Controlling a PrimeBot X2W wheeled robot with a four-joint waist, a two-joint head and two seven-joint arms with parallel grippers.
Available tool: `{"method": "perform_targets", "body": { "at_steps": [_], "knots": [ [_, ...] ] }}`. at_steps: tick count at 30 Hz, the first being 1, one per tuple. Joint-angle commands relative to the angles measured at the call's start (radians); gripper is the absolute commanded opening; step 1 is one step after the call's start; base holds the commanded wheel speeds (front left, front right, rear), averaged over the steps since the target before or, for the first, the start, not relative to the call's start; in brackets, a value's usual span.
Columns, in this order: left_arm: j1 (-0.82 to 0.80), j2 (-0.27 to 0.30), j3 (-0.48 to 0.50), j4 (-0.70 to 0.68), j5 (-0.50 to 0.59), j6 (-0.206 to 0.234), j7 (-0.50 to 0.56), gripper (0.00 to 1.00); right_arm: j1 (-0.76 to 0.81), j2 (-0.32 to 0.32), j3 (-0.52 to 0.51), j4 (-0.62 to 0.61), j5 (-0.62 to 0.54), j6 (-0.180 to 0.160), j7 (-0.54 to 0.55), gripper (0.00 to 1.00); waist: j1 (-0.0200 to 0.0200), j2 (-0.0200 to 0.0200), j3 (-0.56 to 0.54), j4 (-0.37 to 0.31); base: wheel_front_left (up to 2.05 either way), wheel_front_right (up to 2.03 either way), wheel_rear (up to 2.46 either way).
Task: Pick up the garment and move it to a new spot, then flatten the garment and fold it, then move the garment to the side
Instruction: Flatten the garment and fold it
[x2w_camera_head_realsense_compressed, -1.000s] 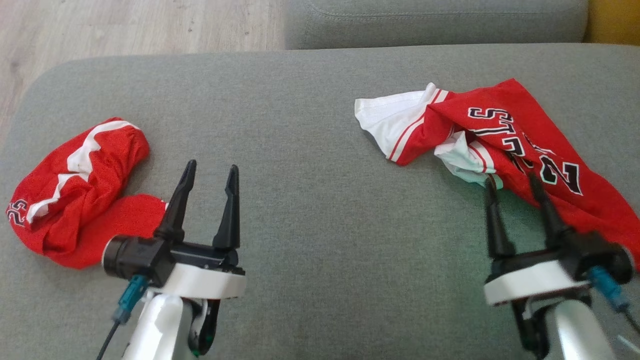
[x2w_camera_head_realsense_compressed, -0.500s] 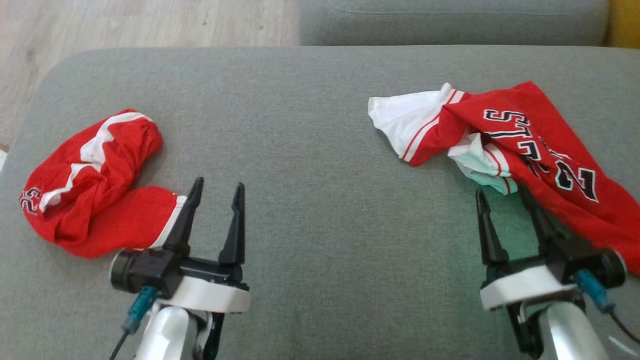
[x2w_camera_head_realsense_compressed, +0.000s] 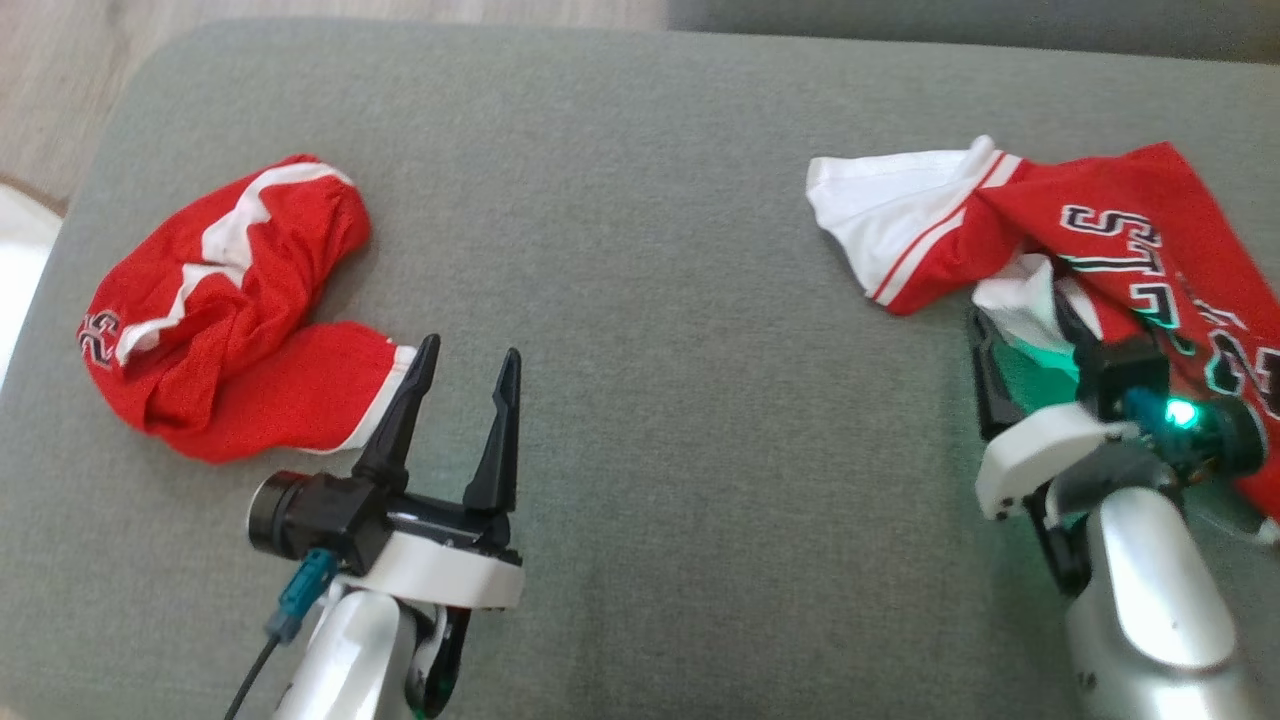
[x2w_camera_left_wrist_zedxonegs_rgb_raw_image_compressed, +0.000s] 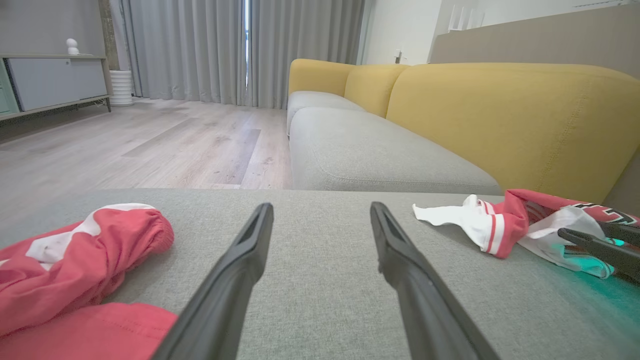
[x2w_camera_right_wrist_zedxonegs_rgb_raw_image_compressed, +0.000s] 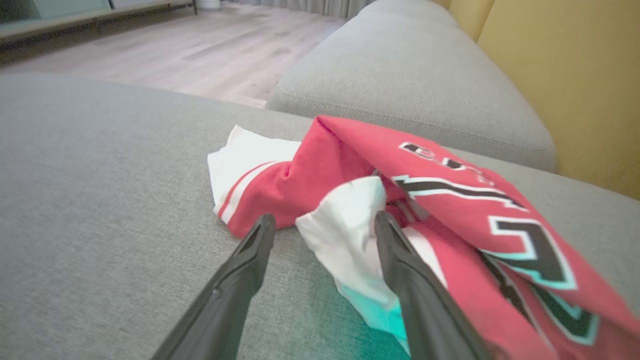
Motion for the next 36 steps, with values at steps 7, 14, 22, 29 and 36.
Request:
{"method": "perform_targets", "body": {
  "at_steps": [7, 14, 22, 29, 36],
  "knots": [
    [-0.048, 0.002, 0.012, -0.021, -0.017, 0.012, -0.006, 1.0, -0.095, -0.008, -0.001, 0.069, -0.035, 0.007, 0.007, 0.0, -0.0001, 0.0, 0.027, 0.03, 0.0, 0.0, 0.0],
    [-0.044, 0.002, 0.009, -0.012, -0.023, 0.023, -0.006, 1.0, -0.114, -0.007, 0.049, 0.102, 0.031, 0.007, -0.034, 0.0, -0.0001, 0.0, -0.001, 0.02, 0.0, 0.0, 0.0],
    [-0.034, 0.001, 0.017, -0.009, -0.017, 0.023, -0.006, 1.0, -0.115, -0.005, 0.302, -0.037, 0.258, 0.007, -0.076, 0.0, -0.0001, 0.0, -0.046, 0.003, 0.0, 0.0, 0.0],
    [-0.022, 0.001, 0.024, -0.015, -0.017, 0.023, -0.006, 1.0, -0.109, -0.015, 0.555, -0.192, 0.381, 0.007, -0.119, 0.0, -0.0001, 0.0, -0.071, 0.015, 0.0, 0.0, 0.0],
    [-0.009, 0.001, 0.033, -0.017, -0.013, 0.022, -0.006, 1.0, -0.115, -0.095, 0.939, -0.175, 0.512, 0.007, -0.106, 1.0, -0.0001, 0.0, -0.081, 0.033, 0.0, 0.0, 0.0]
  ]
}}
